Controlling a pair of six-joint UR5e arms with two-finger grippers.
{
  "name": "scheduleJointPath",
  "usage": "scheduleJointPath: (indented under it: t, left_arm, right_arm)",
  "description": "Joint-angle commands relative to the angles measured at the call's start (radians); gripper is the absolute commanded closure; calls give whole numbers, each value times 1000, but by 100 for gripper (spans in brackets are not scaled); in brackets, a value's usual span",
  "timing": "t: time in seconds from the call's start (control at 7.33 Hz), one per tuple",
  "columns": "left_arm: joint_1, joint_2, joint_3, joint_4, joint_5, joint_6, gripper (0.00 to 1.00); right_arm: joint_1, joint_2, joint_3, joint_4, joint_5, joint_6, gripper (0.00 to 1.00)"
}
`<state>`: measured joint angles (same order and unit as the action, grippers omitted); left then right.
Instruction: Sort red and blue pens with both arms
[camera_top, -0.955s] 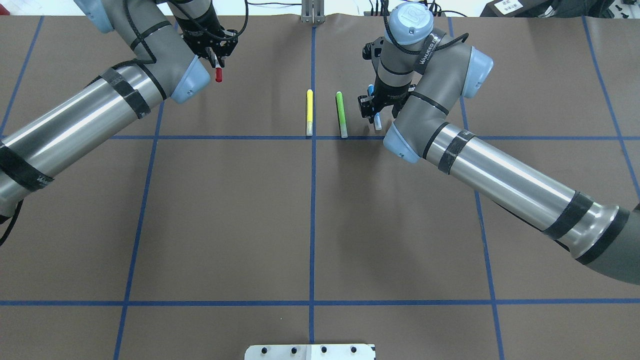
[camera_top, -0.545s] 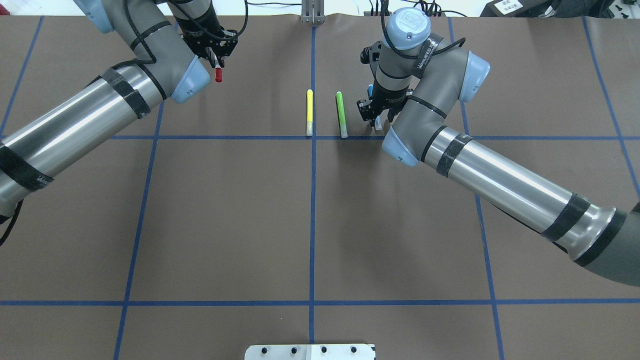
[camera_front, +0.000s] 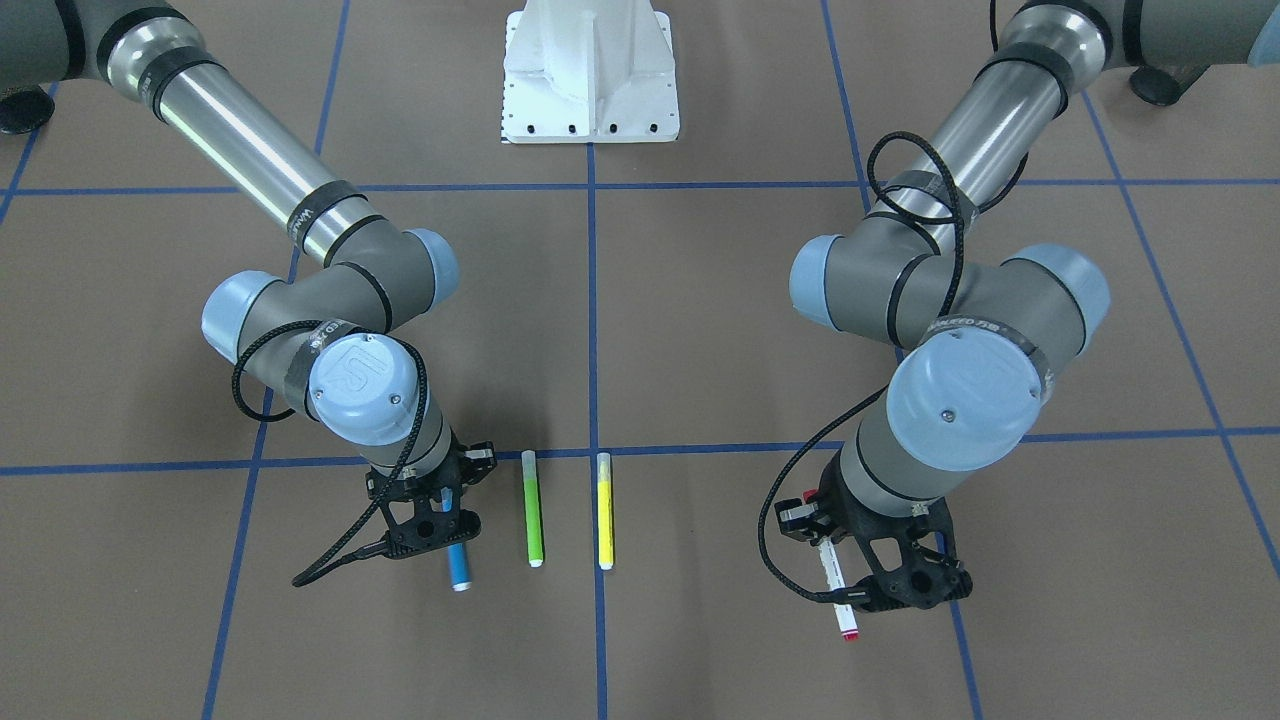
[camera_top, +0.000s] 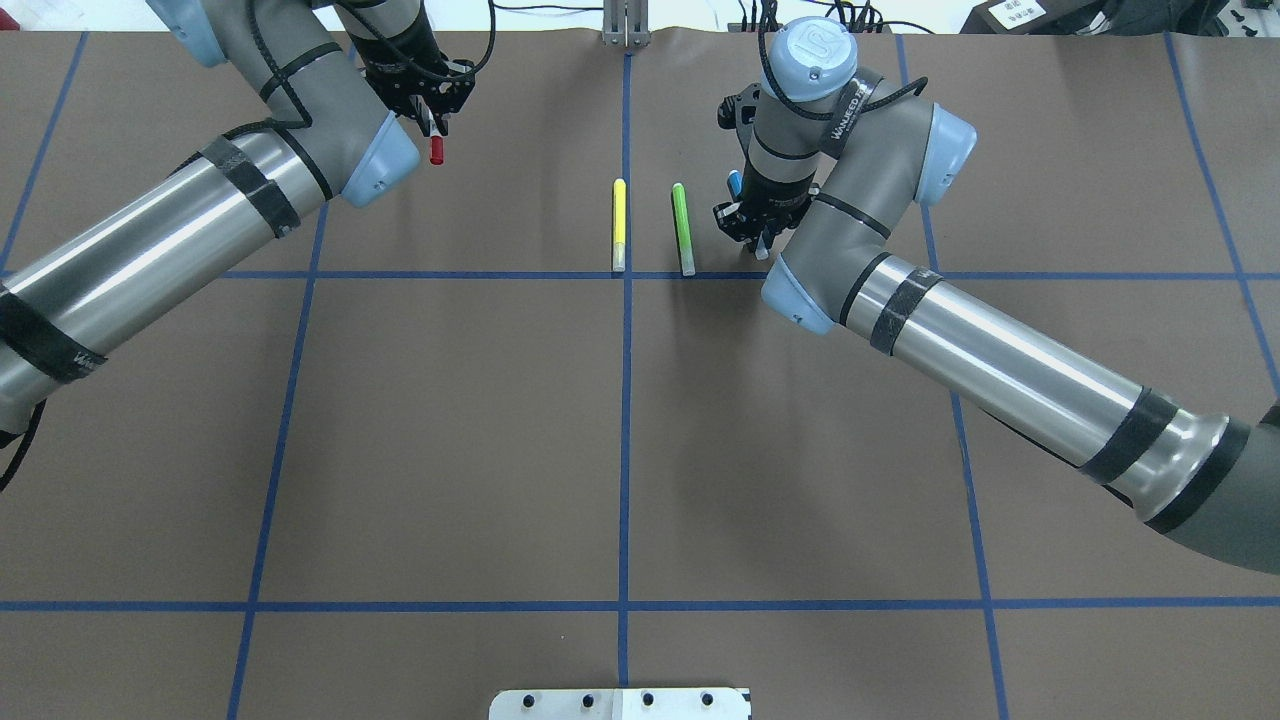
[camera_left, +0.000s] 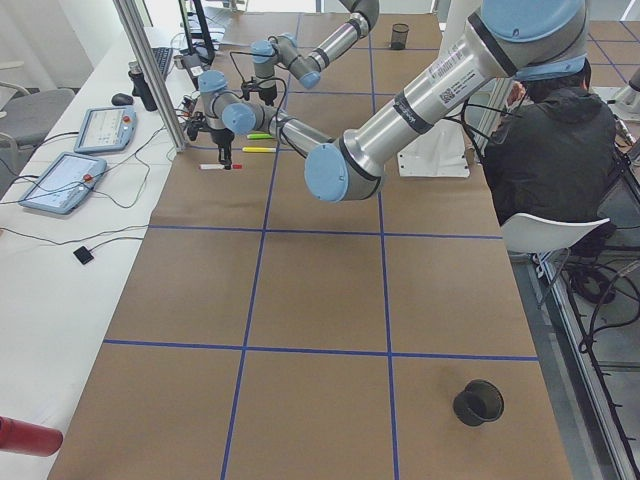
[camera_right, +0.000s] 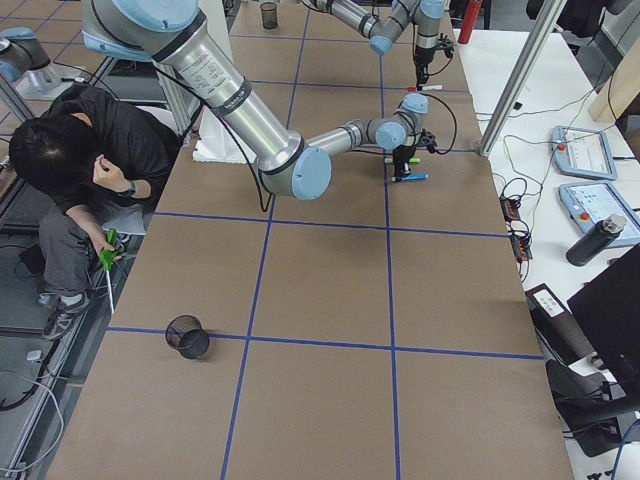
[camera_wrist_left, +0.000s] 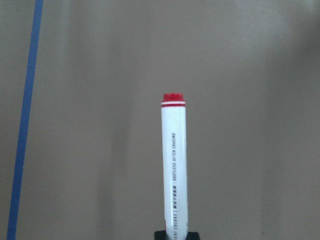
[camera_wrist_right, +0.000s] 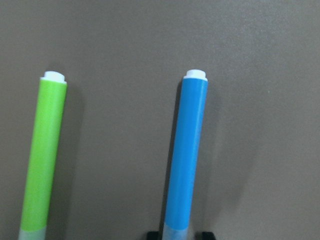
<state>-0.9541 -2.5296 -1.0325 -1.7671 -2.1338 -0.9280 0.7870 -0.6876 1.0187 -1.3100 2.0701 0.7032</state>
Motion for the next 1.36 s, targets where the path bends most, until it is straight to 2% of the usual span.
scheduleJointPath:
  t: [0.0, 0.27, 0.41, 0.55, 0.82, 0.95, 1.09, 1.23]
  left_arm:
    - [0, 0, 0, 0, 0, 0, 100]
    - [-2, 3, -1, -6, 0, 0, 100]
    - [-2, 29, -30, -8, -2, 3, 100]
    - [-3, 63, -72, 0, -2, 5, 100]
    - [-43, 151, -165, 5, -50, 41, 100]
    - [-73, 251, -267, 18, -79, 98, 100]
    - [-99, 312, -349, 50, -80, 135, 100]
    - [-112, 318, -403, 142, -80, 191, 100]
  right_arm:
    - [1, 8, 1, 0, -2, 4, 100]
    - [61, 35, 32, -17, 17, 10, 100]
    - [90, 34, 58, -56, 50, 10, 100]
    - [124, 22, 114, -152, 76, -8, 100]
    - [175, -85, 236, -230, 76, -142, 100]
    - [207, -186, 324, -254, 74, -228, 100]
    - [243, -260, 380, -258, 77, -279, 100]
    - [271, -317, 417, -261, 79, -304, 100]
